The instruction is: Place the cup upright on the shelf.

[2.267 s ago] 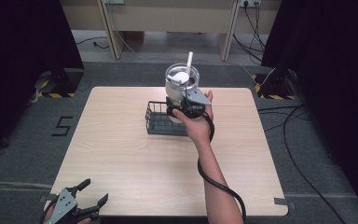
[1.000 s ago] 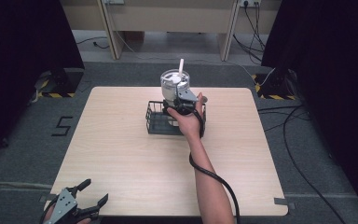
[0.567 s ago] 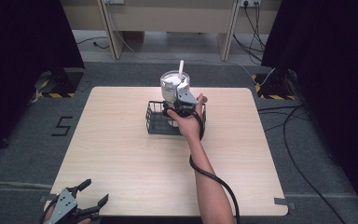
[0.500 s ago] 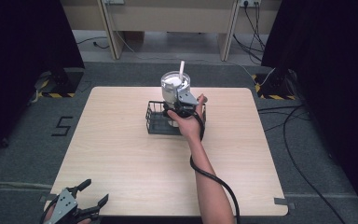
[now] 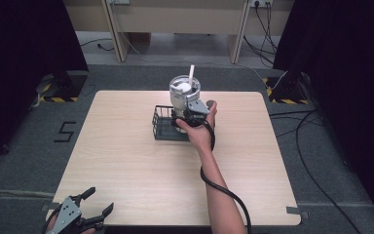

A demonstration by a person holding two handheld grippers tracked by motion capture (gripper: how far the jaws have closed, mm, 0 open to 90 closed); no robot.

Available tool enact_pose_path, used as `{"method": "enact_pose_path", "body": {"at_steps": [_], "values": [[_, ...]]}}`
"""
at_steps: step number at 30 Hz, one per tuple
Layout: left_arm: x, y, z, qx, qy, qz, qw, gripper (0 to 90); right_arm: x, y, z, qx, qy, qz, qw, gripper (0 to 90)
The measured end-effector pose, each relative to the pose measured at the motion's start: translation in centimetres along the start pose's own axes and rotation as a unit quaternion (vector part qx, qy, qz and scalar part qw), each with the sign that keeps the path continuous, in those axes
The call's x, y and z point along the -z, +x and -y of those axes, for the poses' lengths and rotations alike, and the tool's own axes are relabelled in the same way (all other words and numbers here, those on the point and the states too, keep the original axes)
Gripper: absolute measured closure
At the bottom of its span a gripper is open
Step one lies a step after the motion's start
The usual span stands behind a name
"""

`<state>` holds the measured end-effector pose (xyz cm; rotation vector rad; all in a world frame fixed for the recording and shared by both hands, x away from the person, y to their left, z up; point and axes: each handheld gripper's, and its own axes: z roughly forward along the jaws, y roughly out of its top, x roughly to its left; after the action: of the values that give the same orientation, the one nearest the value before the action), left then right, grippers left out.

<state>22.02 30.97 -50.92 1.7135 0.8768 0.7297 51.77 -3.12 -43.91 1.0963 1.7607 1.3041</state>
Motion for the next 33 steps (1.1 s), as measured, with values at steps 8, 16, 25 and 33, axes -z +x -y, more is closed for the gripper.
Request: {"method": "enact_pose_path", "body": {"at_steps": [8,16,25,33], "values": [[0.0,0.0,0.0,-0.002,0.000,0.000,1.0000,16.5,0.9,-0.1,0.2,0.005,0.004,0.001,1.0000,1.9],[0.0,0.0,0.0,-0.002,0.000,-0.002,1.0000,16.5,2.1,-0.4,0.4,0.010,0.002,0.002,0.9999,2.1],[0.0,-0.1,0.0,-0.006,0.001,-0.003,1.0000,16.6,4.2,-0.4,0.5,0.006,-0.002,-0.002,1.0000,2.6],[0.0,-0.1,0.0,-0.007,0.002,-0.004,1.0000,16.5,6.1,-1.1,1.1,-0.002,-0.003,0.000,1.0000,3.0]]}}
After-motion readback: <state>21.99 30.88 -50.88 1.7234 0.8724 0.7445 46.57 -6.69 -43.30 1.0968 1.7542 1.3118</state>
